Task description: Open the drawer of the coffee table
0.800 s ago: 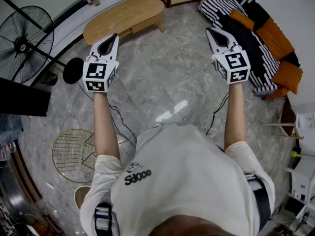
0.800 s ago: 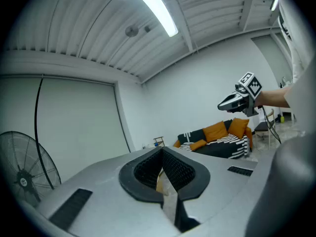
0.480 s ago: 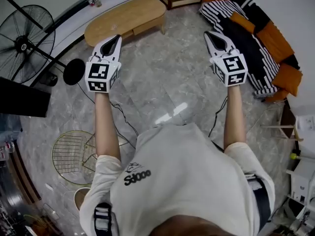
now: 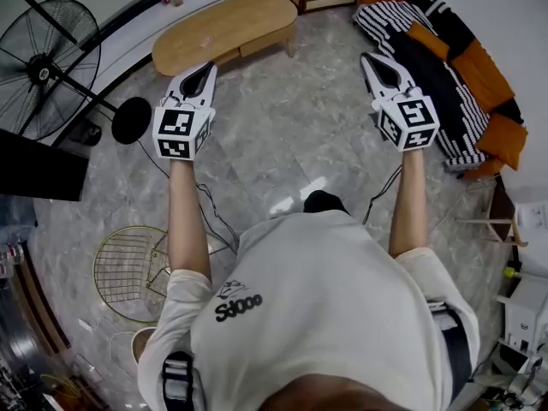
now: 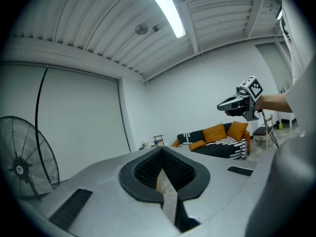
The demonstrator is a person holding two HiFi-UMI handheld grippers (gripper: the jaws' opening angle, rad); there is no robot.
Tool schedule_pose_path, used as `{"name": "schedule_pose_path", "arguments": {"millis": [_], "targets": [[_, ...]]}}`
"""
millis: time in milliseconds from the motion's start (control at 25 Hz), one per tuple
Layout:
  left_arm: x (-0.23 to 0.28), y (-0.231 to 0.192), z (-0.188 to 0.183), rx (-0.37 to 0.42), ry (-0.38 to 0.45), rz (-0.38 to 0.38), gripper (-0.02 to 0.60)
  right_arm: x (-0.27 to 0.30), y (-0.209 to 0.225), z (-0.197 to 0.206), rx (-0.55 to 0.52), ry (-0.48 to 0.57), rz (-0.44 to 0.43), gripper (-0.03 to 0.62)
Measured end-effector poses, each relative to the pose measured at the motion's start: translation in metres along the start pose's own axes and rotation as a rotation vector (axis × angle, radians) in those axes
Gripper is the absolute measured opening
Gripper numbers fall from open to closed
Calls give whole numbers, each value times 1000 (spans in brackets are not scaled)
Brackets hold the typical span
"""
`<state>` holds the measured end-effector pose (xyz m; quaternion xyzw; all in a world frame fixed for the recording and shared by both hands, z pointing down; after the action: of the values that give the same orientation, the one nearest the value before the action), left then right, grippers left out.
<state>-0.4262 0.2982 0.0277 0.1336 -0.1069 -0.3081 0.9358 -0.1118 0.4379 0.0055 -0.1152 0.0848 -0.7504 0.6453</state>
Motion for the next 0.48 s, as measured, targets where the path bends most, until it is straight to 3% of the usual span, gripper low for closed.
{"name": "schedule_pose_path", "arguments": {"millis": [280, 480], "targets": [[16, -20, 4, -18, 12, -17, 18, 25, 16, -4, 71, 21, 37, 5], [49, -28, 10, -25, -12, -34, 18, 58, 45, 13, 106, 0, 16, 5]]}}
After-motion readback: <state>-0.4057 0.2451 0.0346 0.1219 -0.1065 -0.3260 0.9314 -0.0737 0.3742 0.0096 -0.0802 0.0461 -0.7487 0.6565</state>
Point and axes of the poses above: the fingertips, and each gripper's own axes: x forward along the fingers, y to its right, z out of its underside, the point moved 6 cm from there along -x, backward along the fingers, and after that the axes turned 1 degree about -y, right-handed, at the moved point
